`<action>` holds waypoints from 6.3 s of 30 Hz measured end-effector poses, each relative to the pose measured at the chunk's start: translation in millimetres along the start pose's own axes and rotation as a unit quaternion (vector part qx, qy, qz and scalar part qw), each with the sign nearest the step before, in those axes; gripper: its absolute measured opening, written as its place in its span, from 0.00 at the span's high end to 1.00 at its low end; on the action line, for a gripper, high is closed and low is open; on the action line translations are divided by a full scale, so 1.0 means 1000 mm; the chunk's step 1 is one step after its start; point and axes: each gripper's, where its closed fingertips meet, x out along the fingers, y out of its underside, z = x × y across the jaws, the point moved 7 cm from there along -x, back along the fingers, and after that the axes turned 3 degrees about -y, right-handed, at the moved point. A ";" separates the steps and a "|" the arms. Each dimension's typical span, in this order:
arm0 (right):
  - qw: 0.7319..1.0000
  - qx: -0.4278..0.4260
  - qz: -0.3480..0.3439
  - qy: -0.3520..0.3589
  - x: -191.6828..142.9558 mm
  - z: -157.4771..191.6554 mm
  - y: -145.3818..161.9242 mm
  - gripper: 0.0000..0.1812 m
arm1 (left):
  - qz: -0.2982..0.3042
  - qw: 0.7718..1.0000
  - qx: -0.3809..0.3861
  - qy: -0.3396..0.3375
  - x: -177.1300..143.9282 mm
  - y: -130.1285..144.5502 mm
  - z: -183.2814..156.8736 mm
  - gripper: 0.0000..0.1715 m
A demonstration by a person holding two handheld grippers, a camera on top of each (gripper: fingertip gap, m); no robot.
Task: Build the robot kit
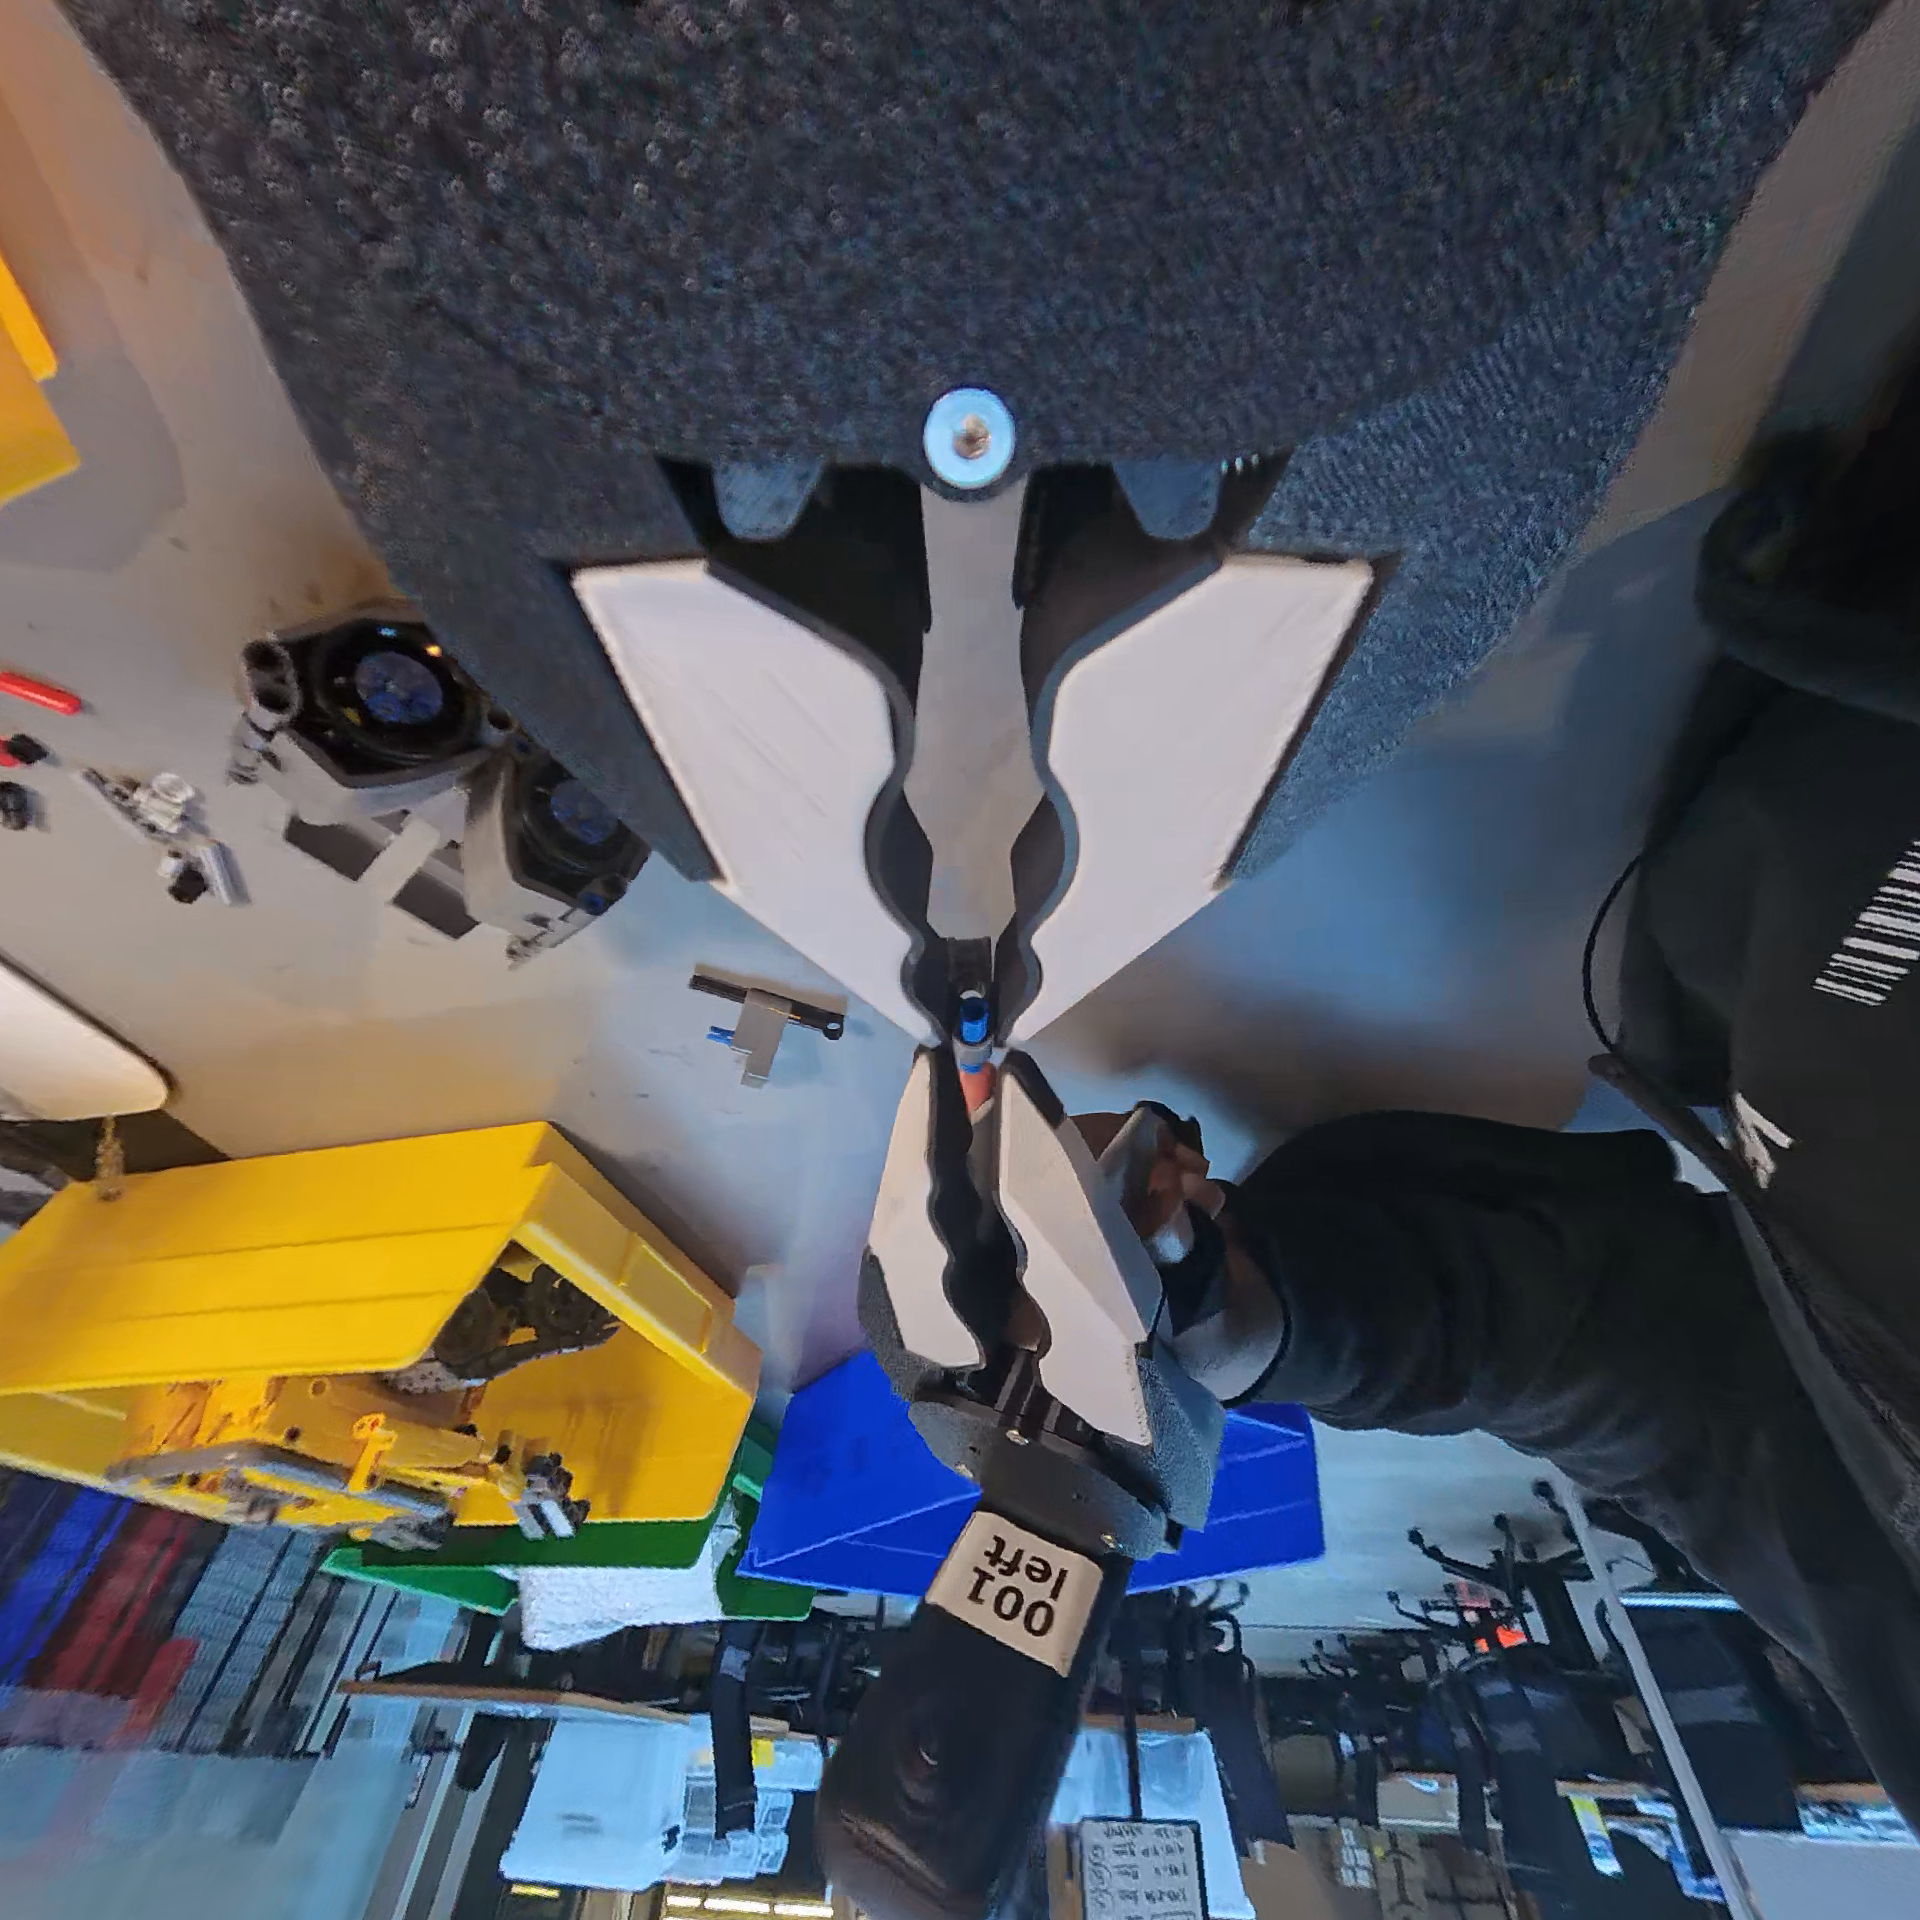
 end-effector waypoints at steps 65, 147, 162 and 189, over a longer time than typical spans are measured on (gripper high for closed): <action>0.971 0.078 -0.205 -0.091 -0.035 0.000 -0.034 0.97 | -0.087 0.995 -0.005 0.038 -0.007 -0.029 -0.023 0.98; 0.964 0.186 -0.115 -0.150 -0.020 0.005 -0.025 0.96 | -0.080 0.963 0.250 -0.060 0.002 -0.021 -0.046 0.98; 0.989 -0.014 0.130 0.065 -0.009 -0.014 0.025 0.97 | 0.188 0.966 0.077 -0.158 0.000 0.033 0.029 0.84; 0.958 0.058 0.276 0.040 -0.004 0.005 0.045 0.76 | 0.208 0.958 0.102 -0.171 0.025 0.043 0.020 0.91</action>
